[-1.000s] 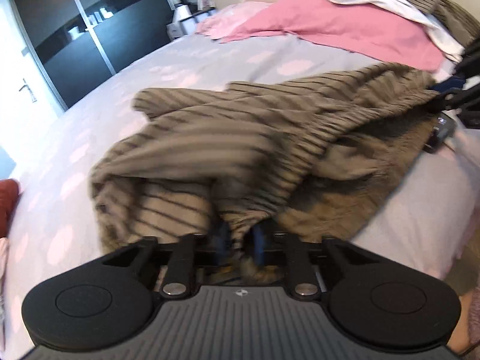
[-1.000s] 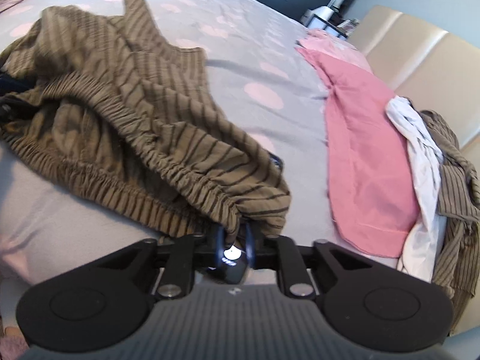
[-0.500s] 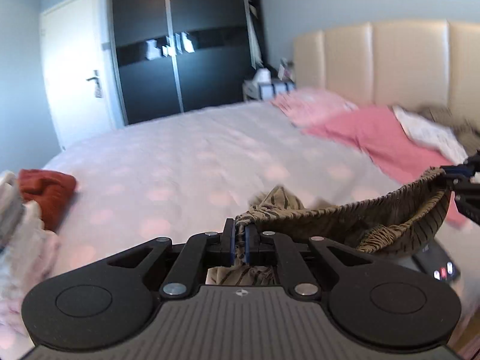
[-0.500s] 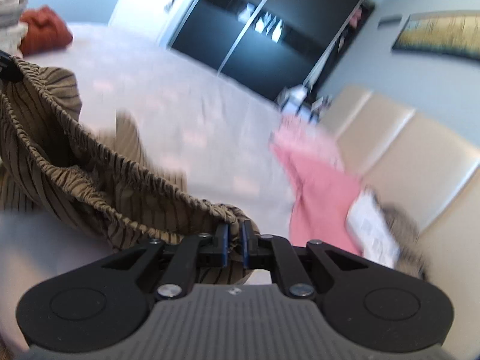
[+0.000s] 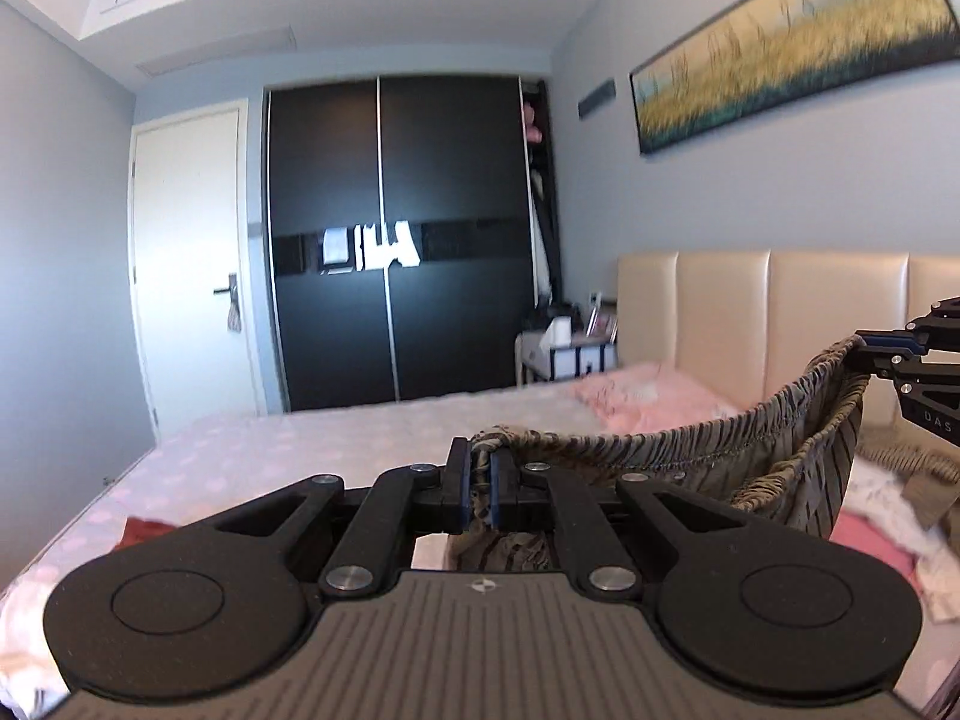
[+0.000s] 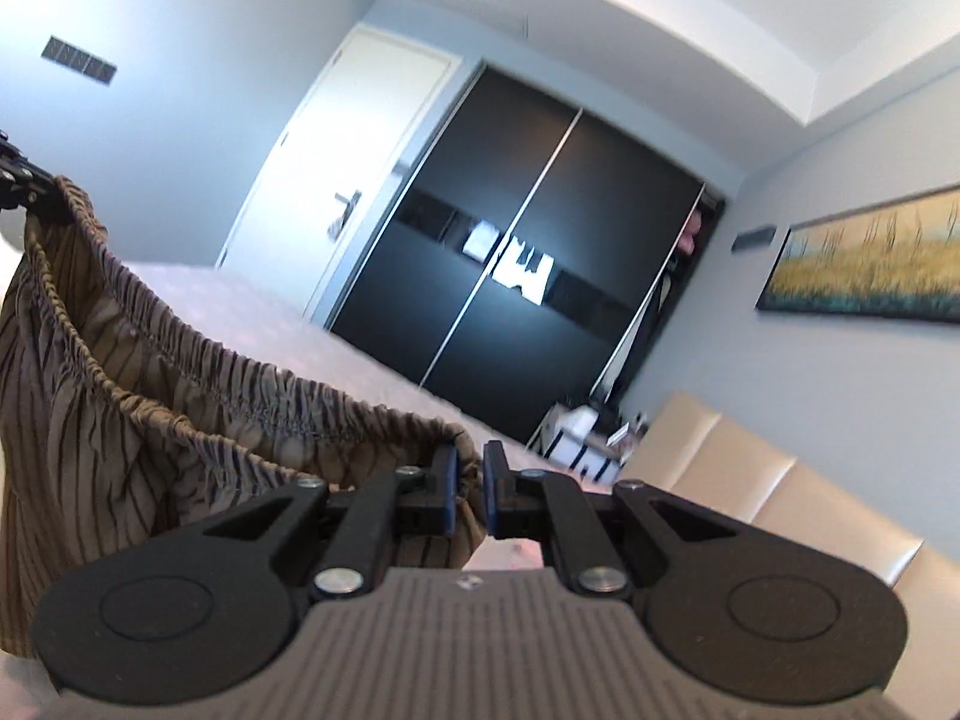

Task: Fold clothes
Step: 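Lift the striped garment by its waistband with both tools and shake it out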

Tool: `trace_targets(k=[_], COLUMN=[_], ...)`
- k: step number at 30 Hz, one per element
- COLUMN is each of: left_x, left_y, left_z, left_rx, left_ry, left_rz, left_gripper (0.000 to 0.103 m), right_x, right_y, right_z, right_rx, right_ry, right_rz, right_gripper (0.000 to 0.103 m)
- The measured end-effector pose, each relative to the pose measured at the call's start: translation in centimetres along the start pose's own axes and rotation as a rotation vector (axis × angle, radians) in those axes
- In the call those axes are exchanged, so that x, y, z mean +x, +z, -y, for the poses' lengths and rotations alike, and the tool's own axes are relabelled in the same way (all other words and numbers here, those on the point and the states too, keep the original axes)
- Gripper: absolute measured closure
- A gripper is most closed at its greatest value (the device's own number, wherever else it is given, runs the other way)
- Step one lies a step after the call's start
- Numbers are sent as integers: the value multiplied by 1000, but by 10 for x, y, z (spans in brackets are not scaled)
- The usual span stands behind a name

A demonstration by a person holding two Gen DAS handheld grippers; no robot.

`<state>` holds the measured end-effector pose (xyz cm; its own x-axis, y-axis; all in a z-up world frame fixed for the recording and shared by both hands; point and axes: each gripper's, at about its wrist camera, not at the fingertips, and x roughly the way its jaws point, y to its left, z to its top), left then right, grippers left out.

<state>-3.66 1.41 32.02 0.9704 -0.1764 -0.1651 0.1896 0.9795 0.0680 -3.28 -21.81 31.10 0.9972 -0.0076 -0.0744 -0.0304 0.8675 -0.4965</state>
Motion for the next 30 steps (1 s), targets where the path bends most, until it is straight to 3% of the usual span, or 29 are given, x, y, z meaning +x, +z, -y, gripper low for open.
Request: trace_targets(k=[3,6,12,15,19,24,27,30], left_x=[-13,-6,70,110,155,191,188,187], left_y=[27,44,28,12,21,56,67,53], left_z=[-6,-13,-47,-58,-62,-66,-55,-46], left_rx=[-12,-8,-32,14,100,149,206,255], left_ry=[-18,-10,51,122,195,225,226,208], left_rz=[53,59,-129,-188,-160,-105,-98,-153], left_gripper=[99,99,99,99,100,100,100,100], right_x=[-22,-22,36,69,113,168,168,163], right_y=[36,60,66,68,72,76,86,82], right_z=[12,14,-4,-10,-18,-28,-22,-18], right_rx=[11,12,-3,12,34,61,46,44], right_ry=[-20,-28,30,39,46,56,46,65], right_rz=[86,118,6,-14,-32,-56,-34,-49], right_gripper=[93,93,93,93,96,96,96,96])
